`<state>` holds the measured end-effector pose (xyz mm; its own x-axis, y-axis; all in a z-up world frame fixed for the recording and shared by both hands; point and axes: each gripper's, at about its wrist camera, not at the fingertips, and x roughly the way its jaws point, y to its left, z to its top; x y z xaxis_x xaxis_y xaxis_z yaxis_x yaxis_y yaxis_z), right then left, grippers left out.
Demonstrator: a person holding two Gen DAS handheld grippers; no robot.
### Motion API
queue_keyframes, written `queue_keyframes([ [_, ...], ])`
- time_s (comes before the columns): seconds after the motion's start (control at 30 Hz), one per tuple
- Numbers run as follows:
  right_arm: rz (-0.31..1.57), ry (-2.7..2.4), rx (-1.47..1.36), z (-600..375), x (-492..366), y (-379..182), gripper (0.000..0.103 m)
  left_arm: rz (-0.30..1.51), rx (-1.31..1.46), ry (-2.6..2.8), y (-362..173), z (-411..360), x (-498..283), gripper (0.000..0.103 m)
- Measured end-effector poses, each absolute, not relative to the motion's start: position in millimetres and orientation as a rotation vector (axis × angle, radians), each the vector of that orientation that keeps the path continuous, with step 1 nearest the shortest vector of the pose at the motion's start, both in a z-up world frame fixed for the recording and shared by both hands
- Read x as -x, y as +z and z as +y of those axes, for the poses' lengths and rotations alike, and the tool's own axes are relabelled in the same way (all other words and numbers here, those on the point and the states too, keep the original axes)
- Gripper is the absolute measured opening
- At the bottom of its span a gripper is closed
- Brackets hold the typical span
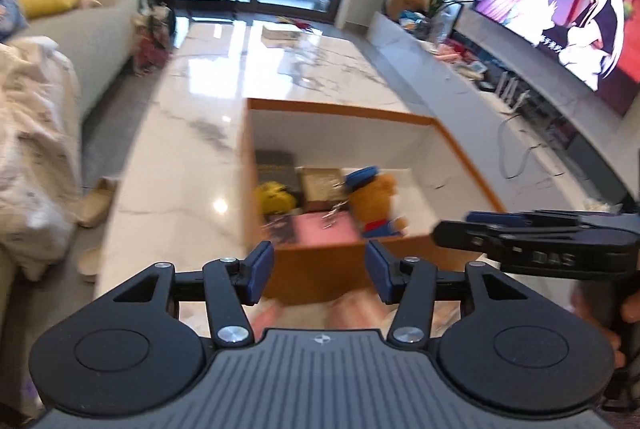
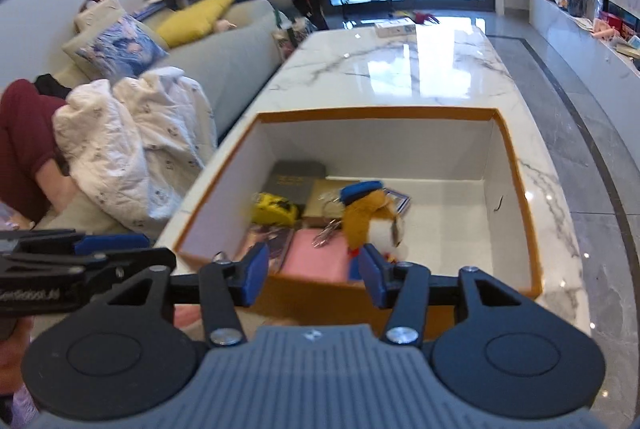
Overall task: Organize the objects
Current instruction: 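Move both tools down to the knitted bunny and striped-hat plush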
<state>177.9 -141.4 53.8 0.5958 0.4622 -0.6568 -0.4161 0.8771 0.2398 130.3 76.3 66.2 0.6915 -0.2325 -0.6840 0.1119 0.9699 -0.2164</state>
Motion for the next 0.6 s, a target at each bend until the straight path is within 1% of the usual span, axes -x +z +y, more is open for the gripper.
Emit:
queue_keyframes([
  [0.1, 0.793, 0.530, -0.059, -135, -157, 40, 0.059, 0.801, 0.118, -0.178, 55, 85, -115, 0.061],
  [0.2, 0.823, 0.543, -0.053, -130, -139, 21, 0.061, 0.815, 0.004, -0.146, 40, 86, -101, 0.062],
  [0.23, 0.826, 0.545, -0.046, -128, -134, 16, 0.063, 0.822, -0.032, -0.139, 34, 85, -98, 0.063],
  [0.33, 0.807, 0.541, 0.004, -121, -119, 3, 0.075, 0.859, -0.160, -0.090, 19, 76, -97, 0.064],
  [0.4, 0.787, 0.555, 0.054, -115, -110, -4, 0.077, 0.850, -0.254, -0.082, 8, 69, -98, 0.064],
  [0.47, 0.780, 0.575, 0.094, -110, -104, -10, 0.080, 0.873, -0.282, -0.078, -4, 68, -101, 0.064],
  [0.6, 0.800, 0.573, 0.116, -109, -104, -24, 0.081, 0.910, -0.255, -0.104, -17, 71, -107, 0.064],
])
